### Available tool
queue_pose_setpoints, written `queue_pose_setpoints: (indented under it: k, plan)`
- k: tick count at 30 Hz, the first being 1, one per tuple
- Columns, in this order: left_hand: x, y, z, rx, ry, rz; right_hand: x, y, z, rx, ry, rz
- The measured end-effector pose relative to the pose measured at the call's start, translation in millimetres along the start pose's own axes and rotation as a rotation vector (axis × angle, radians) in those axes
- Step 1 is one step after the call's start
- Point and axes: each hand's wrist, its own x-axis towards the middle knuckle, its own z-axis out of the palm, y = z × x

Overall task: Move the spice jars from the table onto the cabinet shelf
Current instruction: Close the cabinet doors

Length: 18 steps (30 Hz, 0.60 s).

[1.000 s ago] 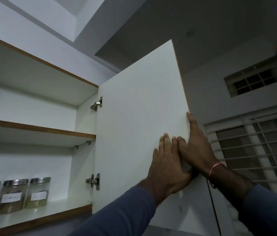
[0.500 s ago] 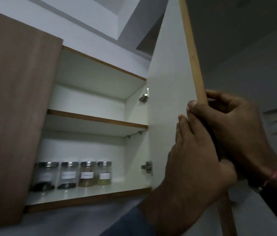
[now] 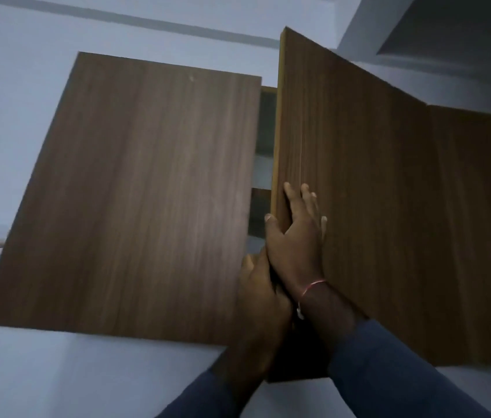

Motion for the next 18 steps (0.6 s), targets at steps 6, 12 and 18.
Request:
queue_pose_setpoints:
  k: [6, 12, 18]
  plan:
    - [19.3, -63.1, -46.7, 0.809, 0.017, 0.384, -28.8, 67.8, 34.5, -0.206, -0.192, -0.145]
    - [37.1, -127.3, -56.6, 1.081, -0.19, 0.508, -75.8, 130.1, 67.8, -0.538, -0.319, -0.226]
    - [41.8, -159.5, -48.1, 1.065, -0.117, 0.613, -85.6, 149.7, 90.3, -0.555, -0.092, -0.313]
